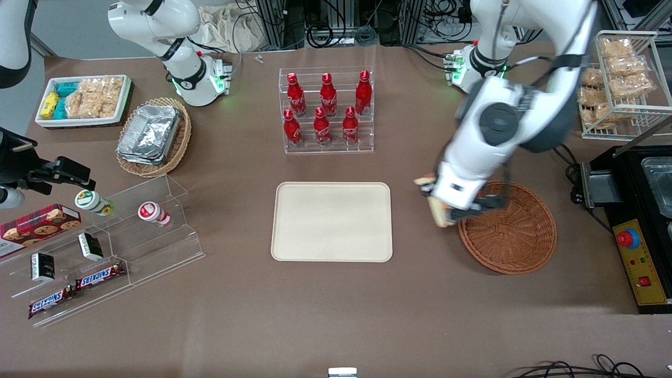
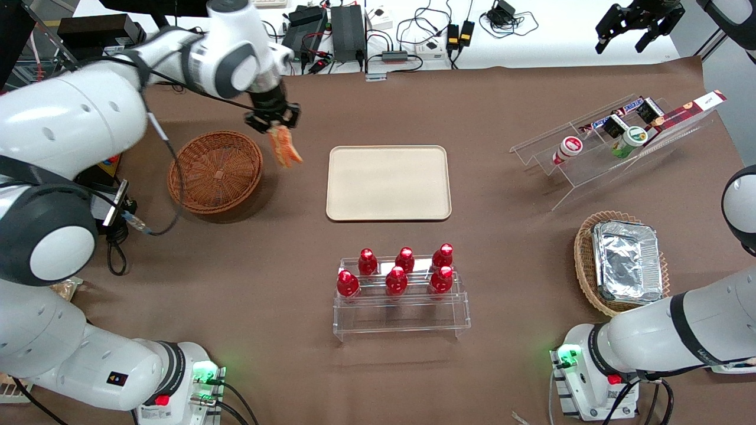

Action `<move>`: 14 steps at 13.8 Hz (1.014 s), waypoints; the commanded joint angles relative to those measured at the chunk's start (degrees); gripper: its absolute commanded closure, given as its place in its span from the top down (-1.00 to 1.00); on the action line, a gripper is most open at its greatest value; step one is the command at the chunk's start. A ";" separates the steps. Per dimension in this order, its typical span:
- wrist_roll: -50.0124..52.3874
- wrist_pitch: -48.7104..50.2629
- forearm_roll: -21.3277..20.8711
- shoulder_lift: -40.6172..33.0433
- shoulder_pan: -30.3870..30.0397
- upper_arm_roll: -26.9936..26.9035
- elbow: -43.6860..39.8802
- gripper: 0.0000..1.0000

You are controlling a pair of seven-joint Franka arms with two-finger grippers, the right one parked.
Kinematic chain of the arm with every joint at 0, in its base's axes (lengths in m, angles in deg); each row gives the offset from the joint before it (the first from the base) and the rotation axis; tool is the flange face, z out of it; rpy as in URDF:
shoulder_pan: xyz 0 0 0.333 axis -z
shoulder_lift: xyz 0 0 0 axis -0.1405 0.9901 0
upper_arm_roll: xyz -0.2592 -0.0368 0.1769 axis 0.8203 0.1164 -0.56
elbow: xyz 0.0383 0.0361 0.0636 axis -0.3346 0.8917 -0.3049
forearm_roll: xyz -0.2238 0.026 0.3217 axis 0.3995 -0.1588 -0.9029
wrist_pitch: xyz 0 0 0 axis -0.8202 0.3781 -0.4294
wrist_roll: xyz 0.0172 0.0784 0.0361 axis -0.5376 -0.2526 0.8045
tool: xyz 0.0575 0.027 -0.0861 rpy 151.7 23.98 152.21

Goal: Place sandwich from basket to tray
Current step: 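Lift the sandwich with the left gripper and carry it toward the cream tray, then lower the sandwich onto the cream tray and open the left gripper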

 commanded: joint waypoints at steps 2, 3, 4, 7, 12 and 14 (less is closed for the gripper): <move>-3.95 -12.00 -1.13 10.17 1.93 4.37 -0.97 -1.00; -3.95 -14.98 -2.36 12.63 2.81 4.37 -0.97 -1.00; -3.69 -17.71 -3.85 14.66 3.08 4.37 -1.15 -1.00; -3.95 -22.39 -7.02 18.89 3.08 4.37 -1.68 -1.00; -3.42 -22.57 -9.84 20.92 3.08 4.37 -2.20 -0.58; -3.86 -22.57 -9.93 21.36 3.08 4.37 -2.82 0.20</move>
